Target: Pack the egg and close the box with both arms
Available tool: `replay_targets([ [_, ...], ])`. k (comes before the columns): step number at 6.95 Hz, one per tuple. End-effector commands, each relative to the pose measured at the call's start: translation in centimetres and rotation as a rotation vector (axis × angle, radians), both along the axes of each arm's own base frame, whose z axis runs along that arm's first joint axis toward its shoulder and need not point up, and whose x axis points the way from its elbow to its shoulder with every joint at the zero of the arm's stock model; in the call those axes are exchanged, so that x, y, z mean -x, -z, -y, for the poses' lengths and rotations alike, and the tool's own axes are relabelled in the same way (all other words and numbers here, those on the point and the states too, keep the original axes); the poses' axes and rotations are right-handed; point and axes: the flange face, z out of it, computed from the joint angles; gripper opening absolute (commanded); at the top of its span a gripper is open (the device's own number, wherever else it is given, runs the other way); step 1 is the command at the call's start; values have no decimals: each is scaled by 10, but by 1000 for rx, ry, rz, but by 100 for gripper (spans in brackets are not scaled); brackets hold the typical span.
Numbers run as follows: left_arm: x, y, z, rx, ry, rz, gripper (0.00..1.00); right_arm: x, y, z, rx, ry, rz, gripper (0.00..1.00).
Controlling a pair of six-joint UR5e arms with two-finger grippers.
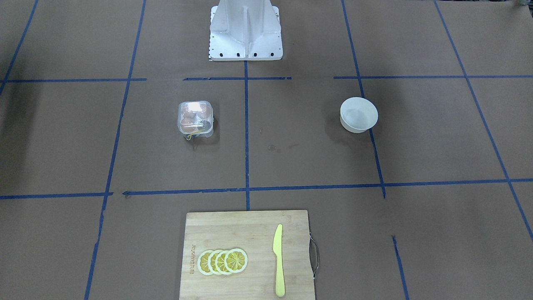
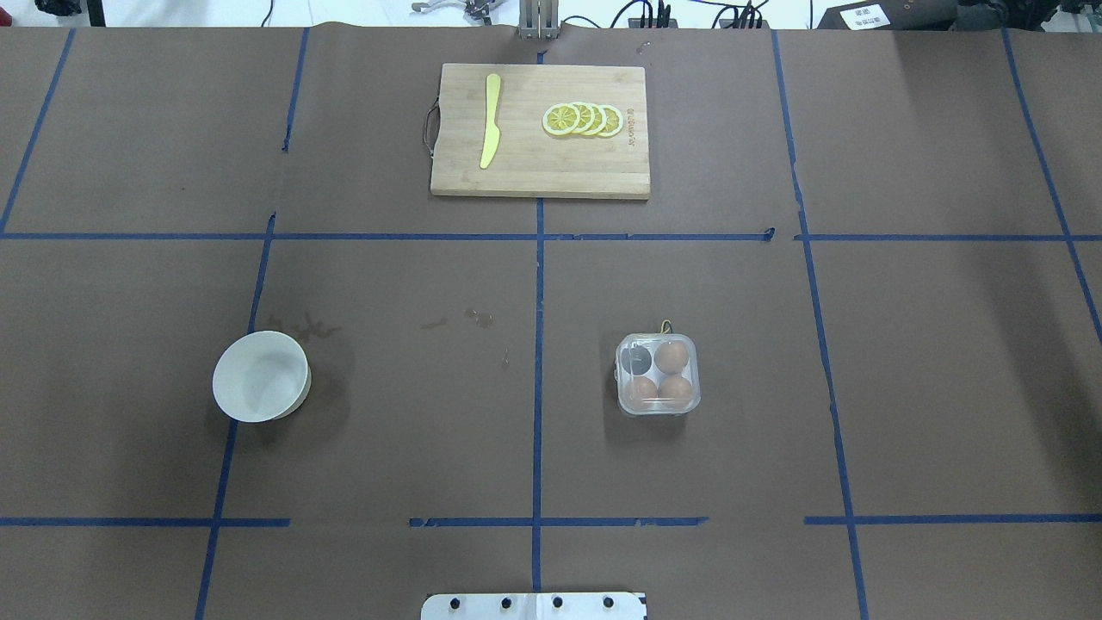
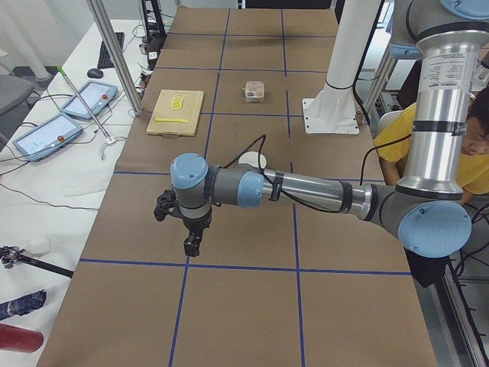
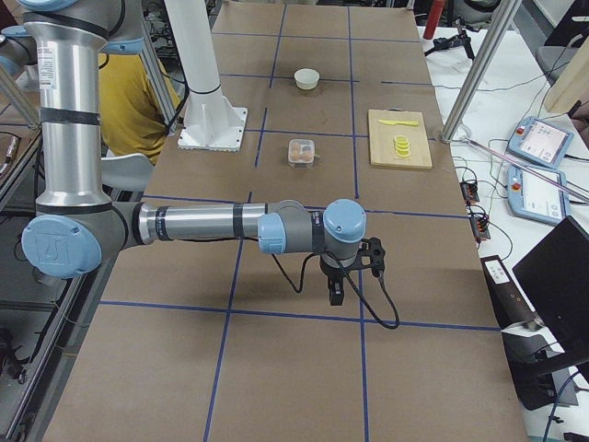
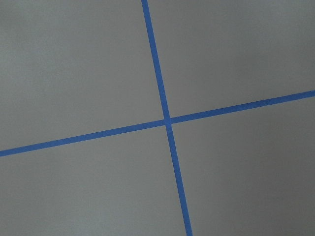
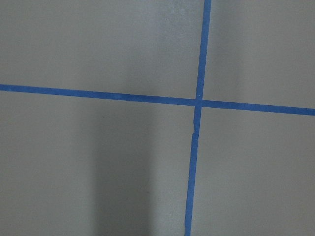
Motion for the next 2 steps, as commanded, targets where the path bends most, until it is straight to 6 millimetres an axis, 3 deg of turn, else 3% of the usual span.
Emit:
replay_targets([
  [1, -1, 9, -4, -16, 0, -7, 100, 0, -2, 1, 4, 1, -1, 100],
  [2, 0, 15, -1, -31, 0, -2, 100, 1, 0, 4, -2, 2, -1, 100],
])
